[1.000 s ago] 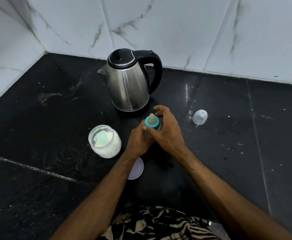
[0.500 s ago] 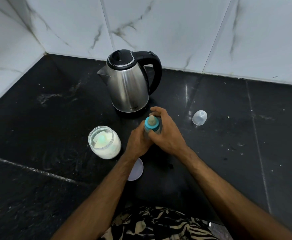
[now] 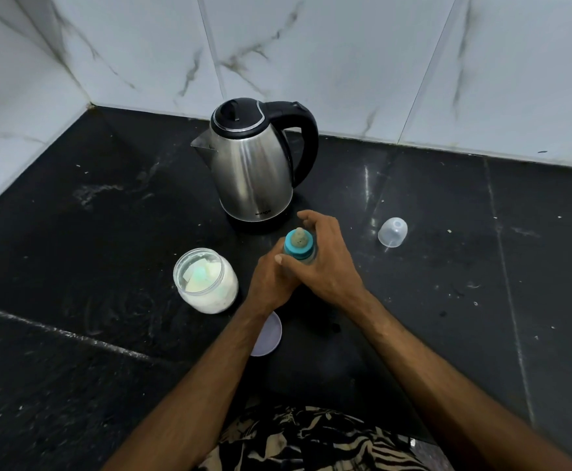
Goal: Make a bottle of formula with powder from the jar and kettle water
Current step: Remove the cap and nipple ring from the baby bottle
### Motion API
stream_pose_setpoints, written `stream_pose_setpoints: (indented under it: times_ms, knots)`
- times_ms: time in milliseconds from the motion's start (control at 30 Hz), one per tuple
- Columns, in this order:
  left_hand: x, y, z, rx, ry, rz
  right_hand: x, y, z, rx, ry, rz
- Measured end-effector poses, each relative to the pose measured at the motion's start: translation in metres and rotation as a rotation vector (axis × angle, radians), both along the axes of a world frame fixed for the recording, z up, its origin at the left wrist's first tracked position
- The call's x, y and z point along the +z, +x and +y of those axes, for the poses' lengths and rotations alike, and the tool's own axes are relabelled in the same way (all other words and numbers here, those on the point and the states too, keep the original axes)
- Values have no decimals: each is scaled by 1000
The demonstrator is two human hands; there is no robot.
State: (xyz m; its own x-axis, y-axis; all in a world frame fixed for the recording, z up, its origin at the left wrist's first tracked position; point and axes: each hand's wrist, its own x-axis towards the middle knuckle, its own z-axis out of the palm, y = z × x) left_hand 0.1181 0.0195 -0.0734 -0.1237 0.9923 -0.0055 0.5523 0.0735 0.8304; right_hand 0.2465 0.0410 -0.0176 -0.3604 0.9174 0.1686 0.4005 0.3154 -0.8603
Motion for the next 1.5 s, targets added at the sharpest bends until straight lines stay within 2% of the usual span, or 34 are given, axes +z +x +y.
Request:
stream_pose_setpoints:
  times_ms: [100, 300, 467, 667, 867, 1100, 1233, 1367, 1500]
  knots:
    - [2, 0, 0, 11, -12, -8, 0, -1, 1, -56, 14, 8]
    - [2, 0, 0, 20, -4, 24, 0, 2, 3, 91, 1, 23]
    - [5, 0, -3, 5, -3, -38, 1, 3, 4, -8, -38, 8]
    - [8, 1, -4, 3, 1, -47, 0, 7, 9, 135, -110, 40]
    - [17, 5, -5, 0, -36, -59, -1, 4, 8, 19, -29, -16]
    - [16, 5, -4, 27, -69, -116, -1, 17, 15, -77, -95, 252]
    - [11, 3, -7, 55, -30, -127, -4, 34, 23, -133, -157, 306]
    - [7, 3, -6, 71, 4, -107, -5, 61, 26, -149, -183, 258]
    - [4, 3, -5, 79, 7, -107, -9, 92, 32, -172, -155, 115]
